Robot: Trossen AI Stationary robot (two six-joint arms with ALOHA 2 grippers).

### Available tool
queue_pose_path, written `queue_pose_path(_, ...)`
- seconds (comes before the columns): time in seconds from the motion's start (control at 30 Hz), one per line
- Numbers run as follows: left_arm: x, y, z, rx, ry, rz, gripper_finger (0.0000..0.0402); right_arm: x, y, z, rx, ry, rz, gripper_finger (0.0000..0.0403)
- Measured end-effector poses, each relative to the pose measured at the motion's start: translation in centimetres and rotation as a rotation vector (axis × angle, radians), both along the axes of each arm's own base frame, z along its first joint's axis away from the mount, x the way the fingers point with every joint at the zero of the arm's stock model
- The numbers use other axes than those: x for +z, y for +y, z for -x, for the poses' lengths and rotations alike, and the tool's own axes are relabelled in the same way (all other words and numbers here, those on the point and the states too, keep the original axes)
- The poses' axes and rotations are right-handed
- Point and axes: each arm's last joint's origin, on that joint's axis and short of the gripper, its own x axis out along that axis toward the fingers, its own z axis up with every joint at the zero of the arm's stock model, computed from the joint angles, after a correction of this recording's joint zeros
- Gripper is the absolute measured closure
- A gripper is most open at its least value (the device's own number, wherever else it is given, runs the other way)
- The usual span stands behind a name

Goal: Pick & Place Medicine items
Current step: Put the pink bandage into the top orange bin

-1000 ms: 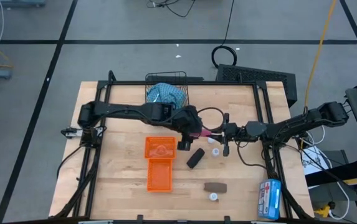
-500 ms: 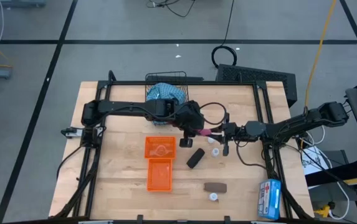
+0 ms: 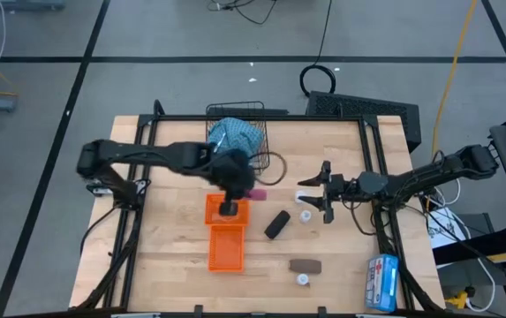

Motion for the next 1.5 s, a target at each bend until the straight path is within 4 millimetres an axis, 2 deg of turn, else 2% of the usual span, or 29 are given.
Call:
queue_pose_path(0.23, -5.5, -1.2, 4.2, 0.064, -0.012, 0.001, 0.0345, -0.3, -0.1, 0.7, 0.000, -0.011, 0.002, 0.0218)
queue_pose_path(0.43, -10.1, -0.8, 5.9, 0.138, 0.039, 0.004, 0.0345, -0.3, -0.1, 0.8, -0.007, -0.017, 0.004, 0.0222)
queue_pose_path(0.6, -12.6, -0.4, 6.5, 0.153, 0.019, 0.024, 0.0345, -0.4, -0.1, 0.7, -0.008, -0.015, 0.005, 0.0225)
queue_pose_path(0.8, -14.3, -0.2, 7.2, 0.141, 0.011, 0.033, 0.0345, -0.4, -0.1, 0.7, -0.009, -0.012, 0.006, 0.0227)
queue_pose_path(1.13, -15.2, -0.1, 7.2, 0.123, 0.032, -0.010, 0.0343, -0.4, -0.1, 0.7, -0.009, -0.012, 0.024, 0.0231)
queue_pose_path(1.5, -15.3, 0.2, 7.2, 0.171, 0.027, -0.100, 0.0224, -0.6, -0.2, 0.8, -0.009, -0.011, 0.024, 0.0232)
